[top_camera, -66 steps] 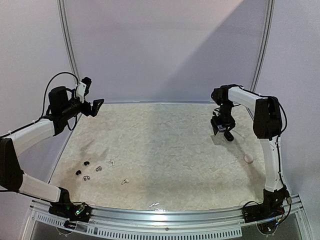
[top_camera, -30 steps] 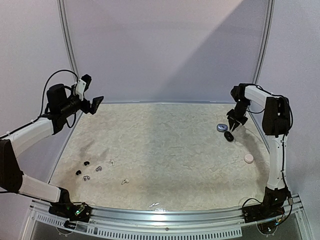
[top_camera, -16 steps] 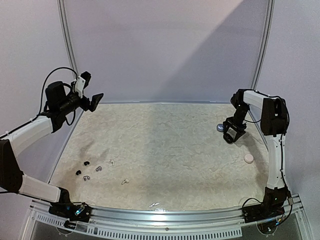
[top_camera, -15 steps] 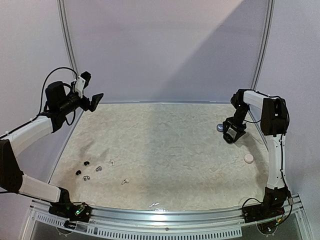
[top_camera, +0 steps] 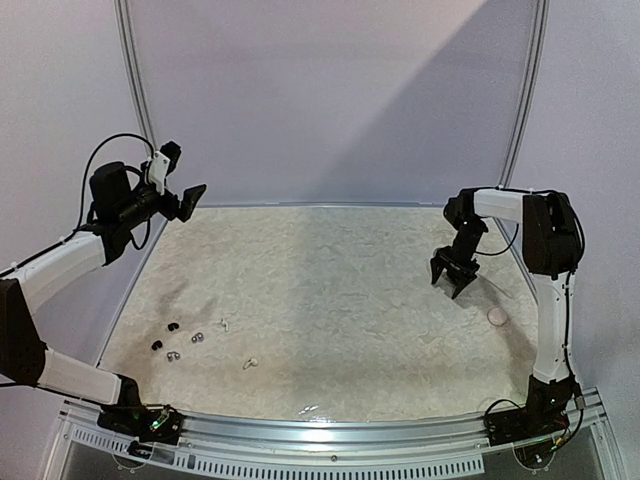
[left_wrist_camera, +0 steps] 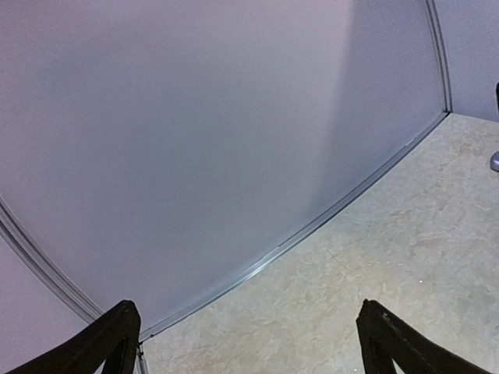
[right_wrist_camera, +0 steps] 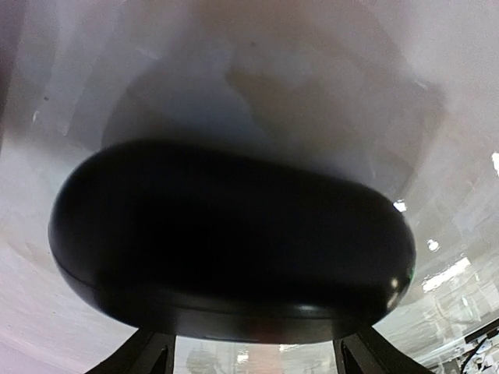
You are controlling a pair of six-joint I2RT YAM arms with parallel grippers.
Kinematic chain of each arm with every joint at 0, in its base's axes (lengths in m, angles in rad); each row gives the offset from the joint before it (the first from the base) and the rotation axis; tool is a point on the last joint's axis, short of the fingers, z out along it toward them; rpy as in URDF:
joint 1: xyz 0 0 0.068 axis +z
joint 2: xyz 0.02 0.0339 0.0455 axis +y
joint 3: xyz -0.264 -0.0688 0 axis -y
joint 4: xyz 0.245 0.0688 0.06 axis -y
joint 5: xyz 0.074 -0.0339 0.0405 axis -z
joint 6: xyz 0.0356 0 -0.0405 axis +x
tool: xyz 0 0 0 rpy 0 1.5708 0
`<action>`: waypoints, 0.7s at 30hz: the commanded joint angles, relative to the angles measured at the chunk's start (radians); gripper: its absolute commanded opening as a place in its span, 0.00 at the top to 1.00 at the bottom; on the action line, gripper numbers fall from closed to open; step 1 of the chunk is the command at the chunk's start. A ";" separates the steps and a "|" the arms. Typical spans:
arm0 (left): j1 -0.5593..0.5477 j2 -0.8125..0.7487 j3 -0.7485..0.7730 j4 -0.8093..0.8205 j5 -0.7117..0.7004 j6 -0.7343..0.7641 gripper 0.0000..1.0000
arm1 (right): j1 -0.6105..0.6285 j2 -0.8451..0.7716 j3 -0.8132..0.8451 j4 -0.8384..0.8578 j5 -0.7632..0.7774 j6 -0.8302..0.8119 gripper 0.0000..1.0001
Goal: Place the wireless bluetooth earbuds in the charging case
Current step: Move the charging case to the center of the board.
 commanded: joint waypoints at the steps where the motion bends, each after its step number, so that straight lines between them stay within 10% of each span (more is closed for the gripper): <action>1: 0.008 0.015 0.020 0.007 0.009 0.008 0.01 | -0.006 -0.033 0.007 0.010 0.062 -0.036 0.29; 21: 0.011 0.010 0.025 0.006 -0.002 0.026 0.01 | -0.070 0.036 0.137 -0.036 0.122 0.027 0.20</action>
